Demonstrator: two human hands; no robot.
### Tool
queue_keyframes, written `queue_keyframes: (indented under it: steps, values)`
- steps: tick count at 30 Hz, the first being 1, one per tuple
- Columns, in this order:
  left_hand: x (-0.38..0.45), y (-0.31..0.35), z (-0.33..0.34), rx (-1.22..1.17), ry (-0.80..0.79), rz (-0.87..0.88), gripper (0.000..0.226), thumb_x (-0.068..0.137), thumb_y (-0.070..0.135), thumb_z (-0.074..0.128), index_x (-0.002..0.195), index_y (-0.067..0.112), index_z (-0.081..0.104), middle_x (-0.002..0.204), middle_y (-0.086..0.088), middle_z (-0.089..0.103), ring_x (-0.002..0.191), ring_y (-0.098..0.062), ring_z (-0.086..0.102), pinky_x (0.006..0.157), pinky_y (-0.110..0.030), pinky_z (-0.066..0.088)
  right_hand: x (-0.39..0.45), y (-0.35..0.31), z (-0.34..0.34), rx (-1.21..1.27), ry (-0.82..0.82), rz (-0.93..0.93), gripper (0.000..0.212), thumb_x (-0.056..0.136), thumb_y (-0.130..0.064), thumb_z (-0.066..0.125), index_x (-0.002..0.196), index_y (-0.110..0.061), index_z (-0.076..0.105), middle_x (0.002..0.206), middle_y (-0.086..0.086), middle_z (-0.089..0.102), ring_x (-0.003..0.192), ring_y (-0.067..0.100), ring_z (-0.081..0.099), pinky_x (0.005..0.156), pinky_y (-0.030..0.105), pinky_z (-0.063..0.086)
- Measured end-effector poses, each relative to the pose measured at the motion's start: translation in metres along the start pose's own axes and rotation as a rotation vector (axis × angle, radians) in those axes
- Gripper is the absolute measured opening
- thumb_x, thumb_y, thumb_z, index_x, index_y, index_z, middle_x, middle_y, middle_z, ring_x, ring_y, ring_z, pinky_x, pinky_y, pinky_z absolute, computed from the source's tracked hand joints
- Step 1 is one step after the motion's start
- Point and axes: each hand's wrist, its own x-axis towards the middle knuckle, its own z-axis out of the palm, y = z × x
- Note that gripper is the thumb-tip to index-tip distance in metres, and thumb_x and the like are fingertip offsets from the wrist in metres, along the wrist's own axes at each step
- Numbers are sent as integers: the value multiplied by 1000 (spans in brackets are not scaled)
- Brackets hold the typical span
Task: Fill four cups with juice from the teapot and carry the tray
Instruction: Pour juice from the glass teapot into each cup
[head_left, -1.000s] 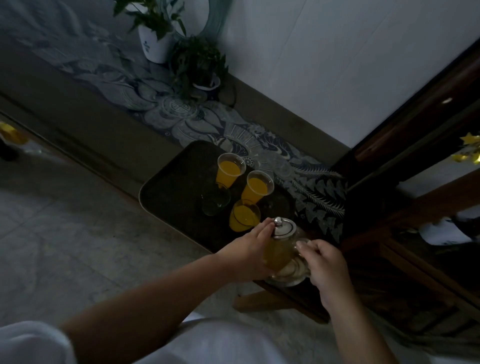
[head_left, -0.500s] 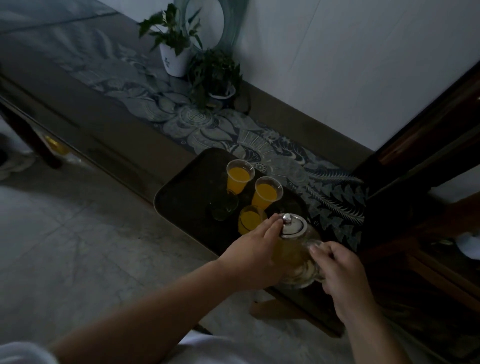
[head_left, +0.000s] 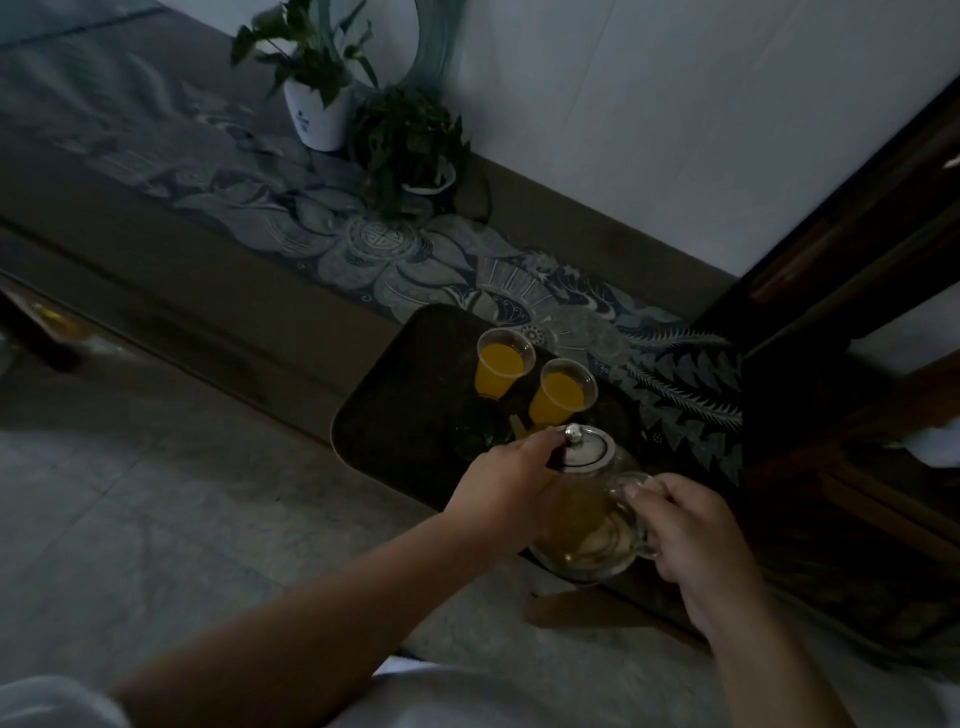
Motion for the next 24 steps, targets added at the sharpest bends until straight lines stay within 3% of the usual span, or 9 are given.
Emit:
queue_keyframes:
  steps: [3,8,15,24]
  values:
    - [2,-17,-7,-25,-41,-4,48,93,26,57,139,28,46,118,4,65,102,-16,62,81,-35,52,-1,-7,15,-22,29,34,35,95,-16,59,63,-11,45,42,-11,41,34,-1,38,34,15,29]
    - [6,-35,-18,-105,-90,23,40,96,28,53,135,25,48,112,3,66,96,-15,63,76,-36,54,-1,-16,35,-129,83,61,33,94,-22,61,66,-7,50,47,-7,41,37,2,38,47,25,29]
    - [10,-50,-23,-195,-134,52,30,97,28,52,126,21,54,104,2,67,89,-13,63,73,-39,54,0,-32,49,-210,84,115,37,96,-23,60,87,13,54,44,-12,42,37,-1,39,42,21,30]
    - [16,-60,-31,-326,-165,-14,33,98,26,52,131,22,54,101,4,69,89,-11,64,74,-31,54,8,-52,64,-229,75,167,28,96,-24,58,72,-10,56,42,-15,45,38,-2,42,45,20,31]
